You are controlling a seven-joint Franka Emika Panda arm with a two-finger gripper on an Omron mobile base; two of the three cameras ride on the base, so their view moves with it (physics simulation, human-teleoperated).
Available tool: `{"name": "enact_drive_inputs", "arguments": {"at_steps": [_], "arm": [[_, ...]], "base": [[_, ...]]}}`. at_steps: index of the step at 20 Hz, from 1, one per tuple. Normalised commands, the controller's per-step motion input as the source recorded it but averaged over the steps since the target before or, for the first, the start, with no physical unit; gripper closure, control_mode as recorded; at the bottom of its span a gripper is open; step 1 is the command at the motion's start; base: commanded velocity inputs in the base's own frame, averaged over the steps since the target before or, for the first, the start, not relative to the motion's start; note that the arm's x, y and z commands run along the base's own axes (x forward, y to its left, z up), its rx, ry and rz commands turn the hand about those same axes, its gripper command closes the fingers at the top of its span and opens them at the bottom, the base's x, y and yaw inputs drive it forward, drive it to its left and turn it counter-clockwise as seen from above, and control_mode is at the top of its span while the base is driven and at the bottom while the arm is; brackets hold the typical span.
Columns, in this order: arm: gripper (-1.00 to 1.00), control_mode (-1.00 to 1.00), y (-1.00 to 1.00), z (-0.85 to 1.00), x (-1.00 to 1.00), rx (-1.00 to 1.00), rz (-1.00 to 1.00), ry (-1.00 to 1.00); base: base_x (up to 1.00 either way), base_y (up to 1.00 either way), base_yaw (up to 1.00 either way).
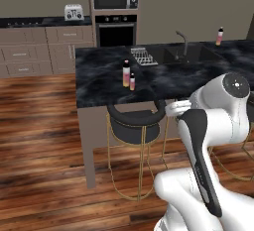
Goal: Place the large bottle from the dining counter next to the other large bottle outside the sink, and place the small bottle from the dining counter next to the other small bottle inside the sink.
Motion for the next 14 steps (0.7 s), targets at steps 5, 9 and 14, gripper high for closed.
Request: {"name": "enact_drive_inputs", "arguments": {"at_steps": [5, 9, 14], "arm": [[-1.00, 1.00, 0.00, 0.00, 0.00, 0.00, 0.00, 0.00], [-1.00, 1.00, 0.00, 0.00, 0.00, 0.00, 0.00, 0.00], [-1.00, 1.00, 0.00, 0.00, 0.00, 0.00, 0.00, 0.00]], "base": [[0.09, 0.00, 0.00], [0.16, 0.00, 0.00], [0.19, 0.00, 0.00]]}}
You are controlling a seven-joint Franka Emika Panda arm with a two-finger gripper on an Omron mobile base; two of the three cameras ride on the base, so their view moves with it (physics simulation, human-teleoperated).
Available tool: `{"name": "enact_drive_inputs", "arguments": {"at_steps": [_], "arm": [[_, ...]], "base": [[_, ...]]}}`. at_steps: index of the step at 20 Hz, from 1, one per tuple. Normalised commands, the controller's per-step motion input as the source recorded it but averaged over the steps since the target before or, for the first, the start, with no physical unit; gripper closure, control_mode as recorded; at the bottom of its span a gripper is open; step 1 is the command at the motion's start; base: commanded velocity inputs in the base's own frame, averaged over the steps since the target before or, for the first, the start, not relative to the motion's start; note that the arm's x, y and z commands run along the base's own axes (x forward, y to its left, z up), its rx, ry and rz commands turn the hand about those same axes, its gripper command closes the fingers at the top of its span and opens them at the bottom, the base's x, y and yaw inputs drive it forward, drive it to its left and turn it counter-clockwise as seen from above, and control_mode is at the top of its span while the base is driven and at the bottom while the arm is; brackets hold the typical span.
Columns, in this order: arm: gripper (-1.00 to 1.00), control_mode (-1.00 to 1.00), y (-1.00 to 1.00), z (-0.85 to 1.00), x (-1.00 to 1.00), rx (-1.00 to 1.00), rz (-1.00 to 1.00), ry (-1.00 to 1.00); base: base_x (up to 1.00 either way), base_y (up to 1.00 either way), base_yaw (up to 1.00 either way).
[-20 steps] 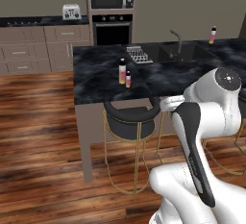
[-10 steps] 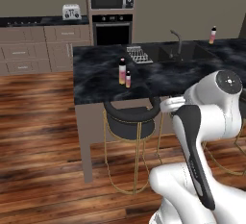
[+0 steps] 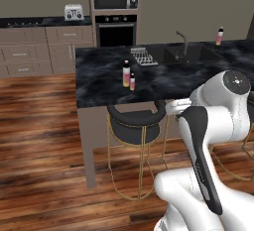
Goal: Place the large bottle from the dining counter next to the other large bottle outside the sink, and place the small bottle from the dining counter next to the other small bottle inside the sink.
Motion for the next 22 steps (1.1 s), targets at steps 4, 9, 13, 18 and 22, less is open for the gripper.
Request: {"name": "enact_drive_inputs", "arguments": {"at_steps": [4, 9, 13, 18, 22], "arm": [[-1.00, 1.00, 0.00, 0.00, 0.00, 0.00, 0.00, 0.00], [-1.00, 1.00, 0.00, 0.00, 0.00, 0.00, 0.00, 0.00], [-1.00, 1.00, 0.00, 0.00, 0.00, 0.00, 0.00, 0.00], [-1.00, 1.00, 0.00, 0.00, 0.00, 0.00, 0.00, 0.00], [-1.00, 1.00, 0.00, 0.00, 0.00, 0.00, 0.00, 0.00]], "base": [[0.25, 0.00, 0.00], [0.35, 0.00, 0.00], [0.35, 0.00, 0.00], [0.42, 0.00, 0.00], [0.51, 0.00, 0.00]]}}
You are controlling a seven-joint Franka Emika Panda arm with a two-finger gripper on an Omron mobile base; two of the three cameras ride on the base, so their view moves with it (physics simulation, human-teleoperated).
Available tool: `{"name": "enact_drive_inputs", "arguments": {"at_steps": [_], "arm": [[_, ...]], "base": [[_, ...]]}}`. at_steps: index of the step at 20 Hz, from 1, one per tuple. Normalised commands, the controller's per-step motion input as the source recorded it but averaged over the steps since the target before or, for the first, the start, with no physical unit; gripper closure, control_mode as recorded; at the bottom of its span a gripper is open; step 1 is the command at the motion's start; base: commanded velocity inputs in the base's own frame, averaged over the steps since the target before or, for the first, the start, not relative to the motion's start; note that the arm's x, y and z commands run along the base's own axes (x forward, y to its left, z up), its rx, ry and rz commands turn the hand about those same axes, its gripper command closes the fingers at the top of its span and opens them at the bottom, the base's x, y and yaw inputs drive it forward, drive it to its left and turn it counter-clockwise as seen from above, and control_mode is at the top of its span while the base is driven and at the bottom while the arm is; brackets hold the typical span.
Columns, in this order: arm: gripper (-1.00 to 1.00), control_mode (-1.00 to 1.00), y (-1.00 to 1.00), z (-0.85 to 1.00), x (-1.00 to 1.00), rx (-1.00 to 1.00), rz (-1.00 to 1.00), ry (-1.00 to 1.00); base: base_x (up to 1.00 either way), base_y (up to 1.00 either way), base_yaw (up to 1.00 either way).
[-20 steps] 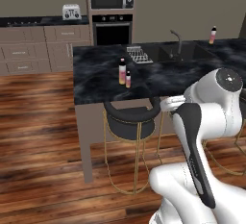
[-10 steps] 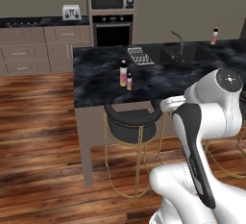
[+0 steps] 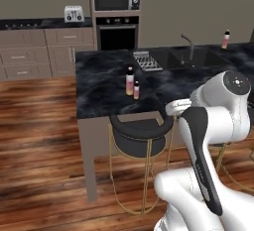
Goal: Place the large bottle from the dining counter next to the other large bottle outside the sink, and place the small bottle from the dining counter next to the other small bottle inside the sink.
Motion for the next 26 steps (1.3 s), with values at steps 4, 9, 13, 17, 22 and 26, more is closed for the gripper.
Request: {"name": "enact_drive_inputs", "arguments": {"at_steps": [4, 9, 13, 17, 22, 26], "arm": [[-1.00, 1.00, 0.00, 0.00, 0.00, 0.00, 0.00, 0.00], [-1.00, 1.00, 0.00, 0.00, 0.00, 0.00, 0.00, 0.00], [-1.00, 1.00, 0.00, 0.00, 0.00, 0.00, 0.00, 0.00], [-1.00, 1.00, 0.00, 0.00, 0.00, 0.00, 0.00, 0.00], [-1.00, 1.00, 0.00, 0.00, 0.00, 0.00, 0.00, 0.00], [-1.00, 1.00, 0.00, 0.00, 0.00, 0.00, 0.00, 0.00]], "base": [[0.48, 0.00, 0.00], [0.44, 0.00, 0.00], [0.40, 0.00, 0.00], [0.37, 0.00, 0.00], [0.41, 0.00, 0.00], [0.44, 0.00, 0.00]]}}
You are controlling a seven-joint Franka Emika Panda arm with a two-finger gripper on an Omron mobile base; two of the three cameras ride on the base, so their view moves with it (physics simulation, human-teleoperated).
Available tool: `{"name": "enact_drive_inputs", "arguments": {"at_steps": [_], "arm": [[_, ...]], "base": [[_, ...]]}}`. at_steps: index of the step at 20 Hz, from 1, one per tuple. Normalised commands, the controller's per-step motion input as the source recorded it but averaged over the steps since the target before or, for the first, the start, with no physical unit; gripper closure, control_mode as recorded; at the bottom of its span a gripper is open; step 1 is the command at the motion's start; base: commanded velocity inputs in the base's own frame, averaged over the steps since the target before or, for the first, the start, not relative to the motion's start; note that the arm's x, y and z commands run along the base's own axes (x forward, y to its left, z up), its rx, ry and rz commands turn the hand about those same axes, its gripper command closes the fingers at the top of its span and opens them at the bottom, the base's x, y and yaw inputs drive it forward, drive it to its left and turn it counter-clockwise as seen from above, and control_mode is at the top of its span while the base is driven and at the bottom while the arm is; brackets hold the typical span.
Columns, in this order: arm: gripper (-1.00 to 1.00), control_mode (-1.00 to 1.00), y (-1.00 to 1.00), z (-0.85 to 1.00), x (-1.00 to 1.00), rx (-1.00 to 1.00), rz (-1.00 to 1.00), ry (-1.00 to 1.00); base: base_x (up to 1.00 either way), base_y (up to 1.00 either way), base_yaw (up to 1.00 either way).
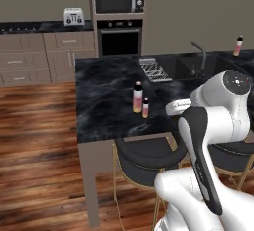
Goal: Place the large bottle from the dining counter next to the other large bottle outside the sink, and place the small bottle from the dining counter next to the other small bottle inside the sink.
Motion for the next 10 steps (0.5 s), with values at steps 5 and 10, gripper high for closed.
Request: {"name": "enact_drive_inputs", "arguments": {"at_steps": [5, 10], "arm": [[-1.00, 1.00, 0.00, 0.00, 0.00, 0.00, 0.00, 0.00], [-1.00, 1.00, 0.00, 0.00, 0.00, 0.00, 0.00, 0.00]], "base": [[0.42, 0.00, 0.00], [0.40, 0.00, 0.00]]}}
